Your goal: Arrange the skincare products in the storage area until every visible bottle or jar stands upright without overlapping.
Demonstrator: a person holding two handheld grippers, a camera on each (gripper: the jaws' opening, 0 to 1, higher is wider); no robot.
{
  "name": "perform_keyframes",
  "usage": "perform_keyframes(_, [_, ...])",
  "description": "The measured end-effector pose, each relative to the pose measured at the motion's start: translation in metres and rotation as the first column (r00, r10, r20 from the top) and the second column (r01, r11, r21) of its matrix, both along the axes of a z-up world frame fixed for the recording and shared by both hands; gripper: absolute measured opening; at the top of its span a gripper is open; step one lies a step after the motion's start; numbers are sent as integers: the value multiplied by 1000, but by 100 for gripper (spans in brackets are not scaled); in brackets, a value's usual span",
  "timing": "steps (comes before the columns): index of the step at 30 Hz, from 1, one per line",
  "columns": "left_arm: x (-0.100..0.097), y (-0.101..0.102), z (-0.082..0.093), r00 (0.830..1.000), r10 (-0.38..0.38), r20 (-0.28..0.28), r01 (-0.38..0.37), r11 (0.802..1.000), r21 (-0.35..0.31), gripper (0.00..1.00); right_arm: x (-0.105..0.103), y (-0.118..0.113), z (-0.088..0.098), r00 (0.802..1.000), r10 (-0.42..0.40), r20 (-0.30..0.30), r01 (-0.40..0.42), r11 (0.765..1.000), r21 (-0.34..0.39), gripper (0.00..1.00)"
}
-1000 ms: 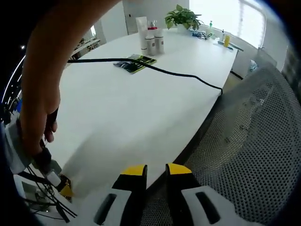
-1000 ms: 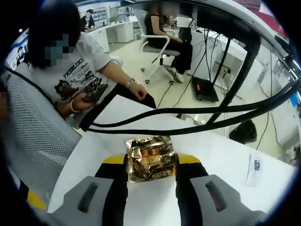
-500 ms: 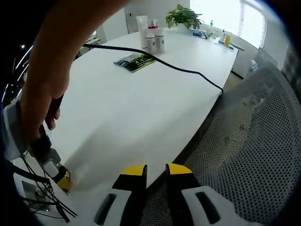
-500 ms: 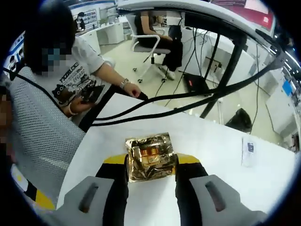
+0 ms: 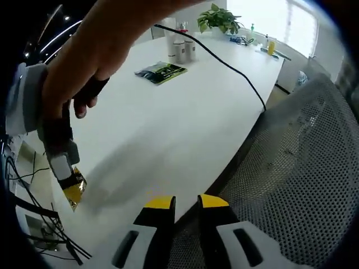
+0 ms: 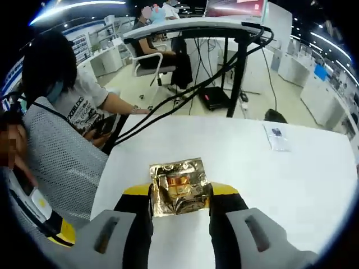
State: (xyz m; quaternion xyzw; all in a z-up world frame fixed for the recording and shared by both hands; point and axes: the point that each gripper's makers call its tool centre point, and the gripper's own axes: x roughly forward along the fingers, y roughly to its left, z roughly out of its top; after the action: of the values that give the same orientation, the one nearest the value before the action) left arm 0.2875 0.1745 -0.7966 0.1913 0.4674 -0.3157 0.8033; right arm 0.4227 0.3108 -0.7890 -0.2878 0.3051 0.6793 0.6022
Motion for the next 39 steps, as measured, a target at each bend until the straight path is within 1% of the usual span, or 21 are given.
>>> perform_keyframes(2, [-1, 0, 0, 1000, 2, -6, -2, 1000, -1, 16, 1, -8, 4, 1000, -20, 1, 20, 1000, 8, 37])
perform_keyframes(5, [1, -1, 1, 1000, 10, -2, -10, 1000, -14, 16, 3, -27, 12, 997, -80, -8, 80, 996, 28, 37])
perform_keyframes(9, [7, 0, 7, 998, 60, 10, -59, 996, -63, 17, 5, -49, 18, 991, -130, -15, 130, 991, 42, 37])
perform_keyframes(11, [14, -3, 14, 994, 104, 28, -100, 987, -122, 17, 5, -59, 20, 988, -151, -10, 152, 987, 49, 37])
perform_keyframes(15, [18, -6, 22, 989, 142, 28, -134, 972, -193, 18, 7, -87, 27, 978, -208, -7, 208, 976, 59, 37])
perform_keyframes(16, [18, -6, 23, 989, 149, 19, -143, 969, -202, 18, 7, -96, 29, 975, -220, -7, 220, 973, 62, 37])
perform_keyframes(18, [20, -5, 24, 988, 155, 24, -147, 966, -211, 18, 8, -110, 34, 967, -253, -4, 253, 965, 73, 37])
perform_keyframes(20, [21, -6, 27, 984, 180, 9, -172, 955, -243, 18, 7, -124, 38, 961, -275, -4, 274, 958, 78, 37])
perform_keyframes(22, [26, -5, 34, 978, 206, 15, -194, 940, -282, 18, 4, -137, 42, 958, -288, -1, 287, 954, 84, 37])
perform_keyframes(24, [33, -8, 45, 968, 249, 16, -227, 905, -360, 18, 1, -145, 47, 955, -296, 0, 295, 951, 94, 37])
perform_keyframes(25, [37, -10, 52, 962, 274, 4, -247, 873, -420, 19, -2, -151, 51, 953, -304, -3, 303, 948, 102, 37])
perform_keyframes(26, [39, -10, 57, 955, 295, -15, -269, 849, -455, 20, -4, -155, 53, 951, -309, -3, 307, 946, 106, 37])
perform_keyframes(27, [42, -9, 60, 948, 318, -23, -289, 829, -479, 20, -8, -160, 56, 949, -316, -2, 314, 943, 109, 37])
perform_keyframes(28, [46, -6, 63, 941, 337, -19, -302, 815, -495, 21, -9, -162, 57, 949, -316, -1, 314, 943, 110, 37])
perform_keyframes(29, [50, -2, 66, 931, 364, -27, -325, 793, -515, 21, -13, -169, 60, 945, -326, 7, 323, 939, 115, 37])
perform_keyframes(31, [53, 1, 67, 917, 396, -59, -362, 759, -541, 22, -18, -175, 62, 942, -335, 2, 333, 936, 117, 37])
perform_keyframes(33, [54, 0, 69, 915, 398, -73, -367, 742, -561, 22, -22, -179, 65, 938, -346, -2, 343, 931, 124, 37])
perform_keyframes(34, [54, -3, 71, 914, 395, -94, -373, 725, -578, 23, -27, -181, 66, 939, -345, -3, 343, 931, 128, 37])
perform_keyframes(36, [54, -5, 74, 916, 389, -97, -367, 715, -595, 23, -35, -183, 69, 940, -341, 0, 338, 932, 132, 38])
perform_keyframes(37, [54, -6, 76, 916, 388, -101, -366, 707, -606, 23, -37, -183, 70, 941, -339, 2, 336, 932, 135, 38])
perform_keyframes(39, [53, -9, 83, 915, 383, -128, -370, 667, -646, 23, -42, -184, 72, 939, -344, -4, 341, 930, 140, 38])
